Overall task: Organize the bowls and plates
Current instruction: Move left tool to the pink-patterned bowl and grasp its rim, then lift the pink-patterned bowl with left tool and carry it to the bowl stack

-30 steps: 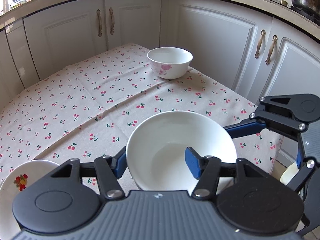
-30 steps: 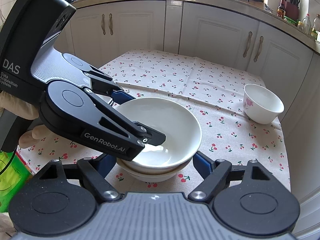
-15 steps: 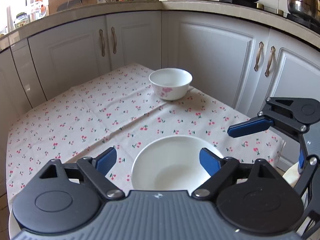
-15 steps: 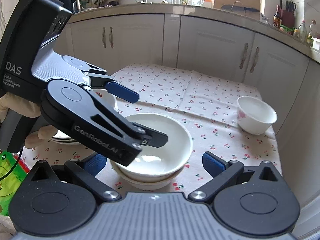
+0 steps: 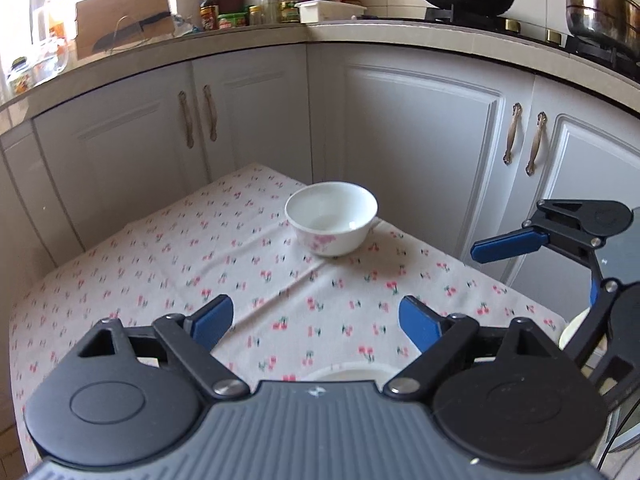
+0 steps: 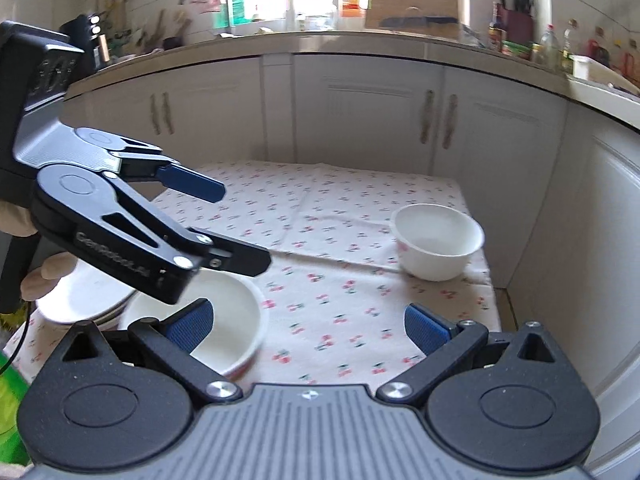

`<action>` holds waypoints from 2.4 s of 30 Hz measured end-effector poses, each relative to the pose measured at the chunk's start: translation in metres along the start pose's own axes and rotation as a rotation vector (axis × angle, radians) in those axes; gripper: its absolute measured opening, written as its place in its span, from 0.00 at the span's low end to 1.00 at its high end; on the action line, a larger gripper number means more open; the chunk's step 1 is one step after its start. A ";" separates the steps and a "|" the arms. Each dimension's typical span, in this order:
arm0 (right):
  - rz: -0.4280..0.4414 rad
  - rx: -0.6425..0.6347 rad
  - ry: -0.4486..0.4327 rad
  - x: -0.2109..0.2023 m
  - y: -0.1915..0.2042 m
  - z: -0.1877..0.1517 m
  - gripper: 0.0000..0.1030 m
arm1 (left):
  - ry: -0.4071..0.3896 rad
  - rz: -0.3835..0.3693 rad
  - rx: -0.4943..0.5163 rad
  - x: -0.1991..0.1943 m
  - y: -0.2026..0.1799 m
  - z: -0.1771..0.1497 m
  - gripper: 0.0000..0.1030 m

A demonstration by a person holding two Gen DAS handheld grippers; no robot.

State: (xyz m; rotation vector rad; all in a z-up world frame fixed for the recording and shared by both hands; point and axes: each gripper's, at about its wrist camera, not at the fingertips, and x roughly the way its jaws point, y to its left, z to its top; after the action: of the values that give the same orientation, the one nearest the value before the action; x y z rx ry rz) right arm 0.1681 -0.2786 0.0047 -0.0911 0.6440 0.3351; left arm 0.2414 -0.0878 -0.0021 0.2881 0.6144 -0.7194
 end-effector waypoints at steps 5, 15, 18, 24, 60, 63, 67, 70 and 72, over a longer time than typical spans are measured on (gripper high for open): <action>-0.056 -0.009 0.015 0.019 -0.027 0.007 1.00 | 0.009 -0.017 0.014 0.028 -0.001 0.021 0.87; -0.078 -0.013 0.028 0.071 -0.080 0.017 1.00 | 0.088 -0.056 -0.036 0.100 0.020 0.068 0.87; -0.070 -0.012 0.034 0.088 -0.094 0.020 1.00 | 0.105 -0.047 -0.051 0.127 0.026 0.077 0.85; -0.064 -0.042 0.044 0.118 -0.110 0.022 1.00 | 0.171 -0.074 -0.061 0.175 0.026 0.084 0.72; -0.095 -0.093 0.020 0.136 -0.109 0.023 0.85 | 0.199 -0.106 -0.050 0.212 0.024 0.086 0.53; -0.097 -0.098 0.022 0.132 -0.106 0.024 0.85 | 0.192 -0.107 -0.044 0.205 0.021 0.086 0.53; -0.097 -0.105 0.023 0.125 -0.101 0.026 0.85 | 0.183 -0.106 -0.040 0.196 0.018 0.087 0.53; -0.096 -0.110 0.019 0.120 -0.097 0.028 0.85 | 0.179 -0.103 -0.037 0.188 0.017 0.087 0.53; -0.096 -0.114 0.019 0.117 -0.095 0.028 0.85 | 0.176 -0.102 -0.036 0.183 0.016 0.087 0.53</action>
State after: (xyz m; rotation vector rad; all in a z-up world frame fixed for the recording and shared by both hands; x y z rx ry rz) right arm 0.3035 -0.3299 -0.0451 -0.2333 0.6367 0.2783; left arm 0.3966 -0.2111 -0.0453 0.2901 0.8125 -0.7857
